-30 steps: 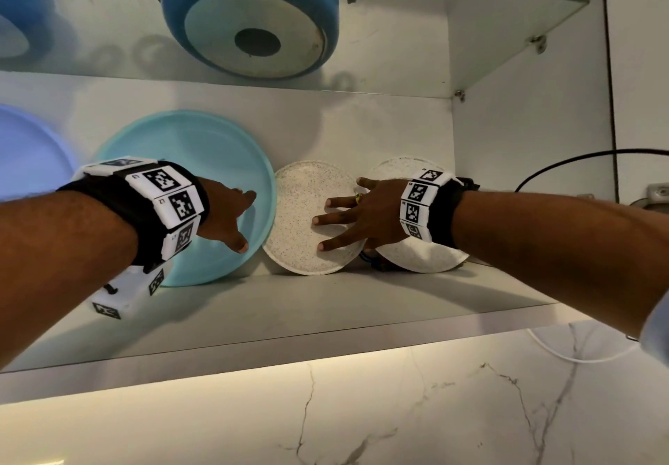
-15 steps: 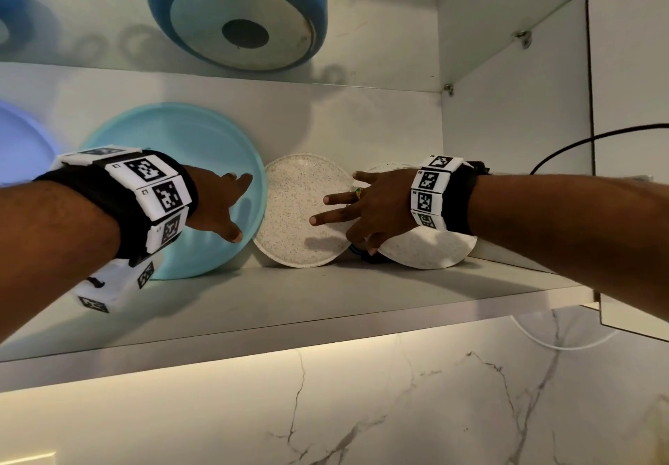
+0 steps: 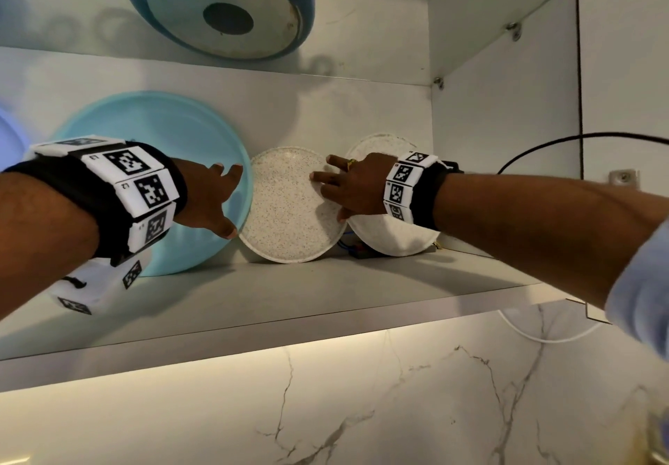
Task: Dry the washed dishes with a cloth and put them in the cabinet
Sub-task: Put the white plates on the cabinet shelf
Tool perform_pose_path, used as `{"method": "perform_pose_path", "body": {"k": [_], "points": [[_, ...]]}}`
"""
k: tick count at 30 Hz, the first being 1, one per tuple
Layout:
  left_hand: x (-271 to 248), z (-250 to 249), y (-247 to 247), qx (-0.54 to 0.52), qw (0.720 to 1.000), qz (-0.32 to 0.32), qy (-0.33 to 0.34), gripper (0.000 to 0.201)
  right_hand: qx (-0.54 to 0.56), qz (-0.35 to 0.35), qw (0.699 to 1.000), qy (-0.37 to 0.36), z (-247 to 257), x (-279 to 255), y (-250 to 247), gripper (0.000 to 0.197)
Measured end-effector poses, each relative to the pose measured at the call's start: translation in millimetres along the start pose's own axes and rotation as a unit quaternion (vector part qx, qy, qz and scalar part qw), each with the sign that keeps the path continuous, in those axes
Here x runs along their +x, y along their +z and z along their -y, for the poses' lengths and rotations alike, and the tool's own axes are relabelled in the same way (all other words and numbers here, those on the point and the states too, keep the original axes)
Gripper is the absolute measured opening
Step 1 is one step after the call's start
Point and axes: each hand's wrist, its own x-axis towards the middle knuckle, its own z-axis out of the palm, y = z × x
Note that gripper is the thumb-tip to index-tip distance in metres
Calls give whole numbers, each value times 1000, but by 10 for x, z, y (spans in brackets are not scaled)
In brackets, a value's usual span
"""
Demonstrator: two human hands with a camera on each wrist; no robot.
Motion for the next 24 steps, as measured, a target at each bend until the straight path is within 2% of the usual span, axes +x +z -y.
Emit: {"method": "perform_pose_path", "body": {"k": [4,6,8,11,13,19,24], "points": [[6,17,52,12,1000,4,-1,103,-13,0,1000,-4,13,-3,-29,63],[14,27,82,9,1000,7,-4,104,-12,5,1000,5,-34,-29,-41,70],[17,18,107,7,1000,10,-6,104,3,8,1000,28,-97,-55,14,87],[22,0,105,3,1000,7,-11,105,30,8,998,62,-150,-85,157,123],[27,-5,96,-2,1000,3,-15,105,43,29,995,82,-143,-129,223,138],[30,1,78,-18,999,-10,-25,105,54,73,991,103,-131,-237,252,144],[-35,-18,46,-31,999,-23,-24,106,52,75,991,101,-121,-236,247,146]]}}
